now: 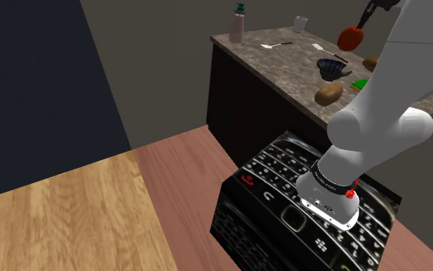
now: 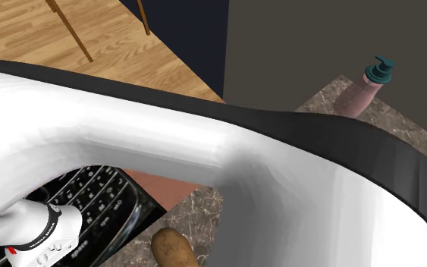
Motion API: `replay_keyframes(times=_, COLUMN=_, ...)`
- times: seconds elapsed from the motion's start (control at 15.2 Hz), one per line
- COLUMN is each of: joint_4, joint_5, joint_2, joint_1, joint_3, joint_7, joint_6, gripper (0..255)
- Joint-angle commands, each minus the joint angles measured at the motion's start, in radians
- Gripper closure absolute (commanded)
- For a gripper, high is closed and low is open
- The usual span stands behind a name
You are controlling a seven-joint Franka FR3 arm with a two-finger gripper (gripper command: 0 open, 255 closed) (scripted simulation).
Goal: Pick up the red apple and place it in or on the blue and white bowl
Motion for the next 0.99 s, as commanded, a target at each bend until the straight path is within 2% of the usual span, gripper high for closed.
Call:
replay_keyframes(times=0.0, joint_4=-0.028, joint_5=0.000, joint_2=-0.001, joint_1=0.003, joint_3=0.001, joint_7=-0.001, joint_6=0.027, gripper=255)
replay_keyframes(times=0.92, joint_4=-0.201, joint_5=0.013, joint_2=0.009, joint_1=0.019, joint_3=0.011, joint_7=-0.010, joint_6=0.206, gripper=255)
